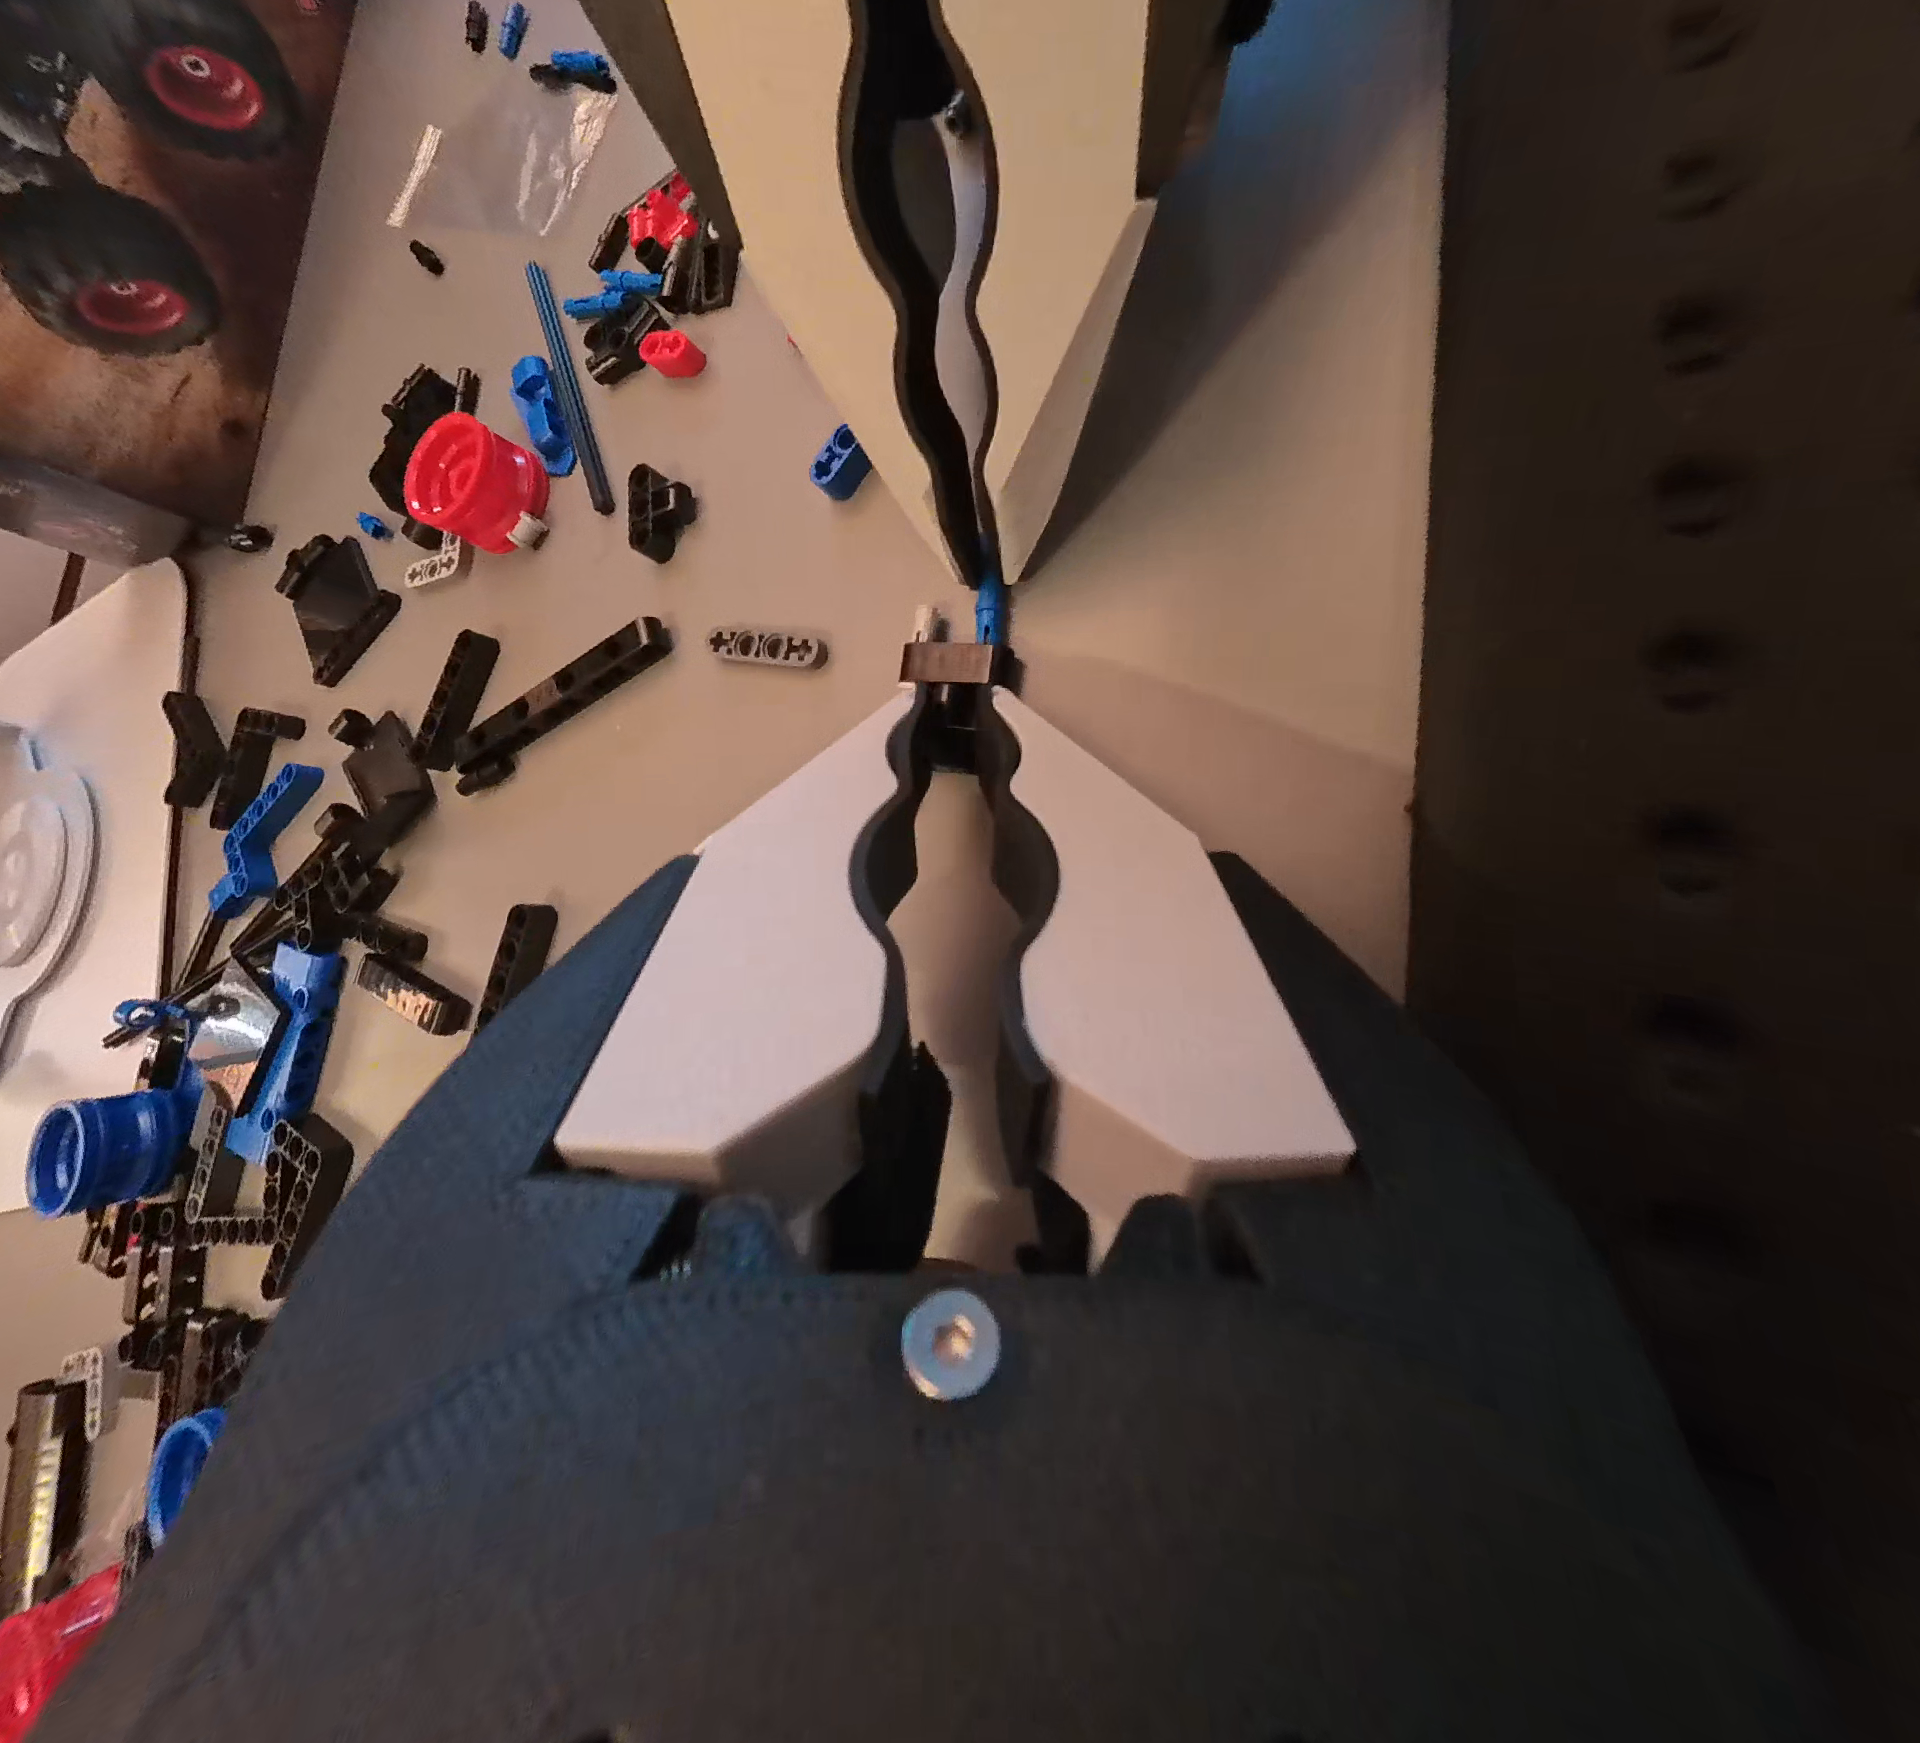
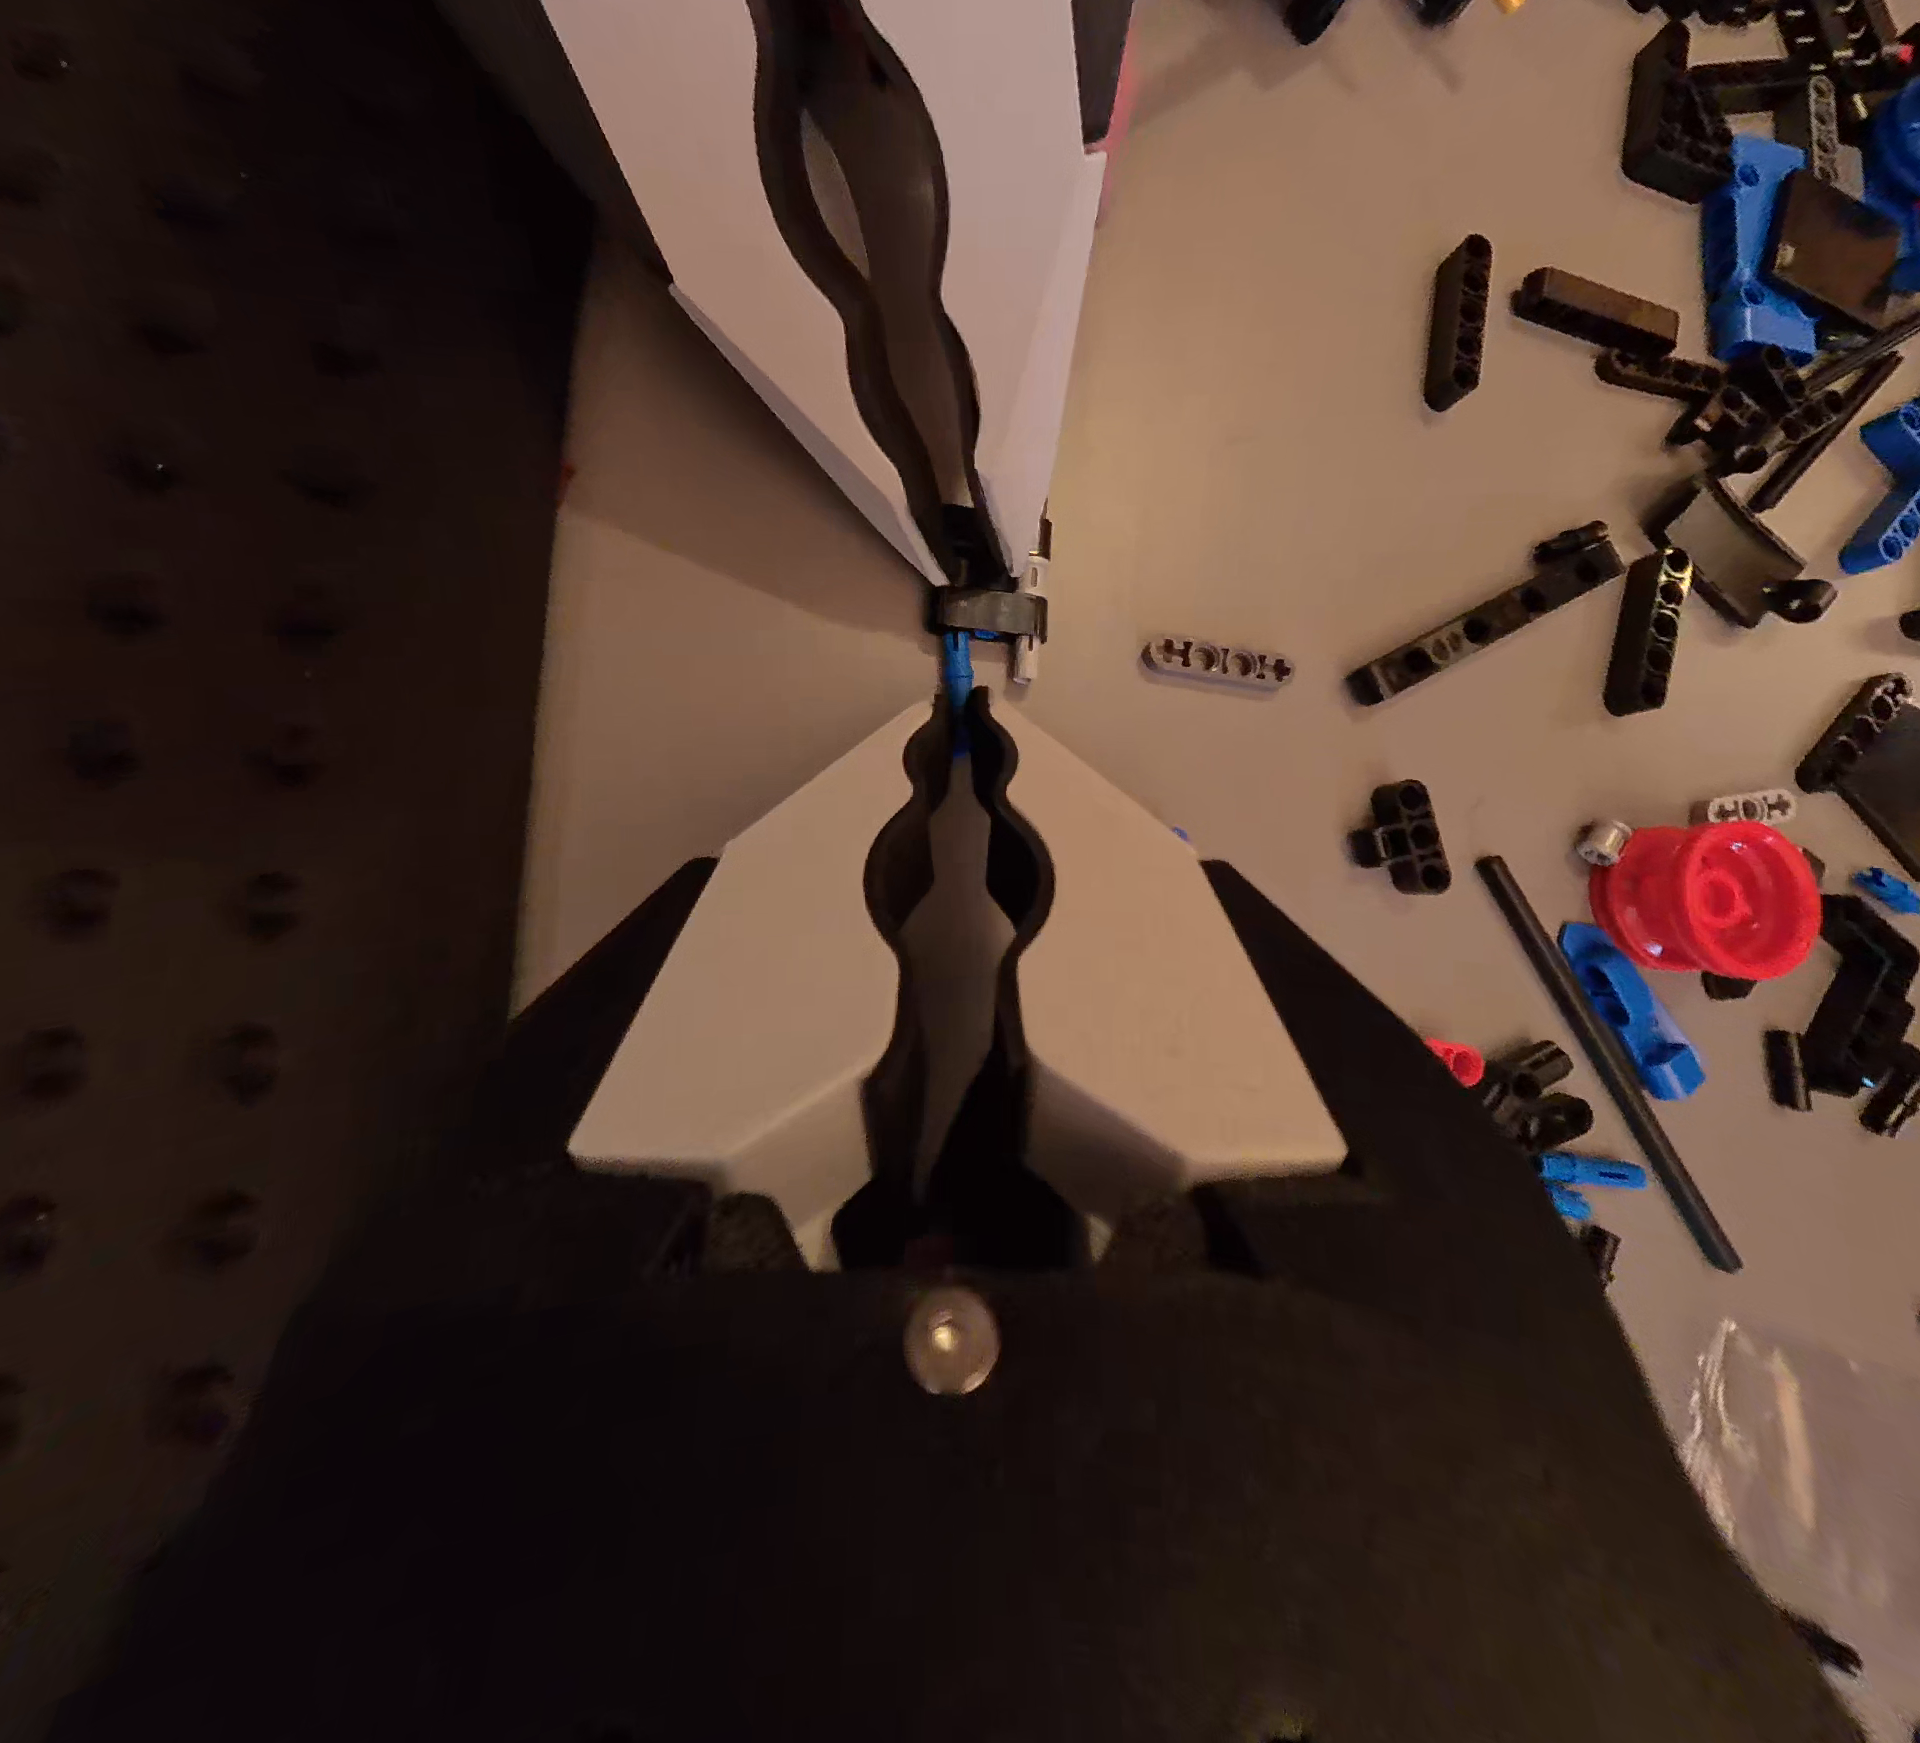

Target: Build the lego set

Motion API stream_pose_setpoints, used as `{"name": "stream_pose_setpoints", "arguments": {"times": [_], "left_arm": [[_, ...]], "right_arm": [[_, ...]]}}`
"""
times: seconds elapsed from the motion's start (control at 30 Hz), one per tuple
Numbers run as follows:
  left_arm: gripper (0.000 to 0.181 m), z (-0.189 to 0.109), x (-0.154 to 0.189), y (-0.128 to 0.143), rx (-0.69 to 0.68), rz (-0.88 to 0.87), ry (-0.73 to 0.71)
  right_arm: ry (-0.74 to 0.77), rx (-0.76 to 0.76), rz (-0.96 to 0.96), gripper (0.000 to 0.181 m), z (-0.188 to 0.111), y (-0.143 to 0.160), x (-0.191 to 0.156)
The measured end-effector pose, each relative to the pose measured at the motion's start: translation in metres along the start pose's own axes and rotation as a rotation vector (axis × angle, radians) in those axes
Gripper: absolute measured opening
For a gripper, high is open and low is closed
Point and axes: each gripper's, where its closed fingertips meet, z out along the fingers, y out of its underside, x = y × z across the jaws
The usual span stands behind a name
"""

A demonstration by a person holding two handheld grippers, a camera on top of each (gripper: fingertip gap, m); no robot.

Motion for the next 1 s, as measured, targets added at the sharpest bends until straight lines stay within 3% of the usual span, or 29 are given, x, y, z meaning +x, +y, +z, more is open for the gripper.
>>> {"name": "stream_pose_setpoints", "arguments": {"times": [0.47, 1.0], "left_arm": [[0.002, 0.005, -0.002, -0.004, -0.014, 0.042, -0.084], [0.002, 0.021, -0.007, -0.013, 0.006, 0.058, -0.104]], "right_arm": [[0.148, -0.035, 0.032, 0.000, 0.000, -0.004, -0.009], [0.029, 0.043, -0.127, 0.000, -0.001, -0.006, -0.009]]}}
